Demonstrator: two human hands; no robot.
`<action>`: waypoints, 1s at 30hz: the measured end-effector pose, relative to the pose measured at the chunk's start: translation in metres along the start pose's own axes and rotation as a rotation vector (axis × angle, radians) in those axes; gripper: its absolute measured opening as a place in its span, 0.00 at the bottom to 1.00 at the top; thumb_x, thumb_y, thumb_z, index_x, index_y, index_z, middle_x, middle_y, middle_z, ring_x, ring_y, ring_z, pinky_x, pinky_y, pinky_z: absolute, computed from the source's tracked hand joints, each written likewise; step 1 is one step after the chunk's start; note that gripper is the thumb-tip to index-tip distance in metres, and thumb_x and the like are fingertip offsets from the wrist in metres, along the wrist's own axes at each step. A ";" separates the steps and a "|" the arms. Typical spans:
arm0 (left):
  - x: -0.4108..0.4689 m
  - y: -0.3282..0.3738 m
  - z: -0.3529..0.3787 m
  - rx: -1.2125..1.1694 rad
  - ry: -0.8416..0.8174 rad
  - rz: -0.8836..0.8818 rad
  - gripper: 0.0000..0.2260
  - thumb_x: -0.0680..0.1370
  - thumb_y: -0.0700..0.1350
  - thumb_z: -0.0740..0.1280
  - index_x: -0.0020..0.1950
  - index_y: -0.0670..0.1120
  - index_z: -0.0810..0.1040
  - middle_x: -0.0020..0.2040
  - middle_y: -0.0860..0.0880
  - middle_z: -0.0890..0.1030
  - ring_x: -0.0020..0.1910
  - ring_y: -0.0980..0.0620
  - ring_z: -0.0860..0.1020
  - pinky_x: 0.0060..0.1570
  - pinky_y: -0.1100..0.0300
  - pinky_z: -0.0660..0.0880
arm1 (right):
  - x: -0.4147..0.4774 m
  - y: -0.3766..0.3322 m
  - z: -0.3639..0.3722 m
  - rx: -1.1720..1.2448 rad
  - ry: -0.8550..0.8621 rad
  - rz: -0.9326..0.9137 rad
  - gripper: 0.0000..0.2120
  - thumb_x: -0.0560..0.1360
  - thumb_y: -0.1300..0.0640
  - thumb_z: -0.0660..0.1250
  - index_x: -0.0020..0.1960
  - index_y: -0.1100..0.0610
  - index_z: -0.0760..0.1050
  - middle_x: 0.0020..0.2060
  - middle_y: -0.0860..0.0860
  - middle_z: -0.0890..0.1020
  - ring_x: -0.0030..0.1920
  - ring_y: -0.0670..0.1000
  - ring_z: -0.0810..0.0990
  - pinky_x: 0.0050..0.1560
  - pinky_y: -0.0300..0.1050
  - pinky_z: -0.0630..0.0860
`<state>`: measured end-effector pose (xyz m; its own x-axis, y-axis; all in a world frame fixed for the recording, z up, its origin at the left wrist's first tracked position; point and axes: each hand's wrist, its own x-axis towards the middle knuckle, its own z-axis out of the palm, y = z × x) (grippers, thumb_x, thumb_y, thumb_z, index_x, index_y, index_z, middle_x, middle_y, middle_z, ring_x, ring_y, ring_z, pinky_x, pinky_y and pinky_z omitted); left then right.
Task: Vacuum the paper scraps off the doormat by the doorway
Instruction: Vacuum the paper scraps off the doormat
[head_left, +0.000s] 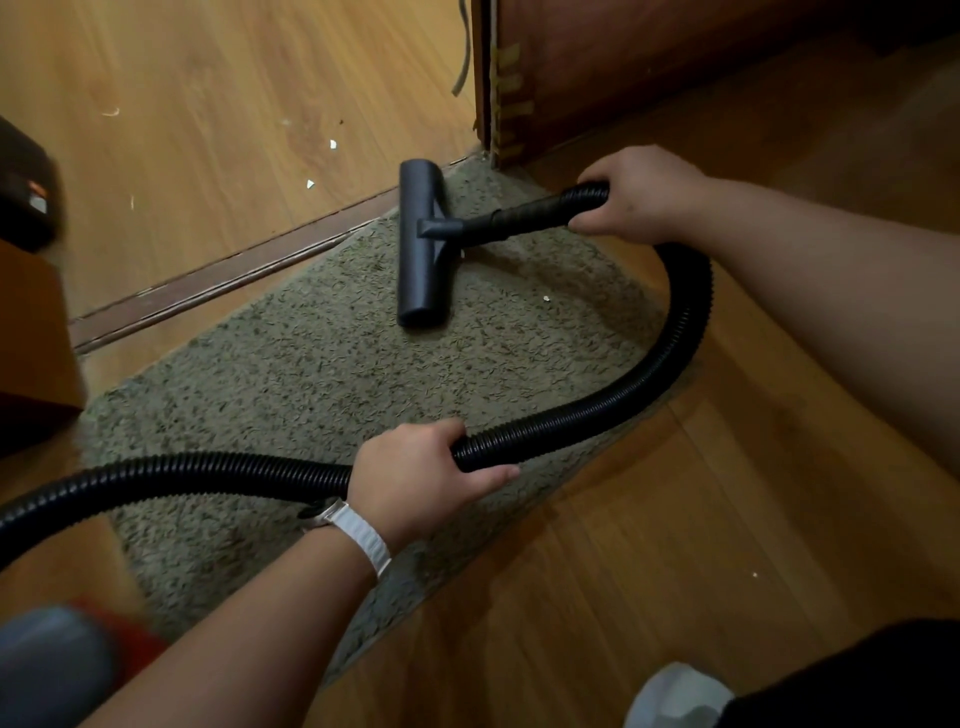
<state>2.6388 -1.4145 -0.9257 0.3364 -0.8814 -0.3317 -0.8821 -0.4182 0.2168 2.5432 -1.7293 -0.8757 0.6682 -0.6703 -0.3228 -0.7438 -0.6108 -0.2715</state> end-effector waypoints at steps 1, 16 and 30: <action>0.000 0.000 0.000 0.004 -0.003 0.001 0.29 0.68 0.79 0.57 0.39 0.52 0.71 0.31 0.55 0.75 0.32 0.58 0.77 0.33 0.60 0.77 | -0.001 -0.001 0.001 -0.011 -0.006 -0.015 0.10 0.76 0.44 0.69 0.55 0.46 0.78 0.42 0.49 0.79 0.41 0.51 0.78 0.35 0.44 0.70; 0.005 0.003 -0.003 -0.048 0.044 0.019 0.31 0.66 0.80 0.55 0.40 0.52 0.73 0.30 0.55 0.76 0.30 0.60 0.75 0.32 0.59 0.77 | -0.017 0.004 -0.032 -0.161 0.071 0.086 0.16 0.75 0.44 0.70 0.59 0.50 0.78 0.41 0.51 0.77 0.39 0.53 0.77 0.36 0.48 0.77; -0.007 0.002 0.002 -0.014 0.009 0.020 0.30 0.67 0.79 0.56 0.40 0.53 0.72 0.31 0.55 0.75 0.32 0.59 0.76 0.32 0.60 0.76 | -0.025 -0.029 -0.032 -0.212 0.024 0.033 0.14 0.75 0.45 0.70 0.58 0.50 0.78 0.41 0.51 0.77 0.39 0.52 0.77 0.37 0.48 0.77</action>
<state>2.6337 -1.4089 -0.9248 0.3215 -0.8918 -0.3184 -0.8841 -0.4031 0.2363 2.5484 -1.7081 -0.8302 0.6459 -0.6993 -0.3063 -0.7469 -0.6619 -0.0639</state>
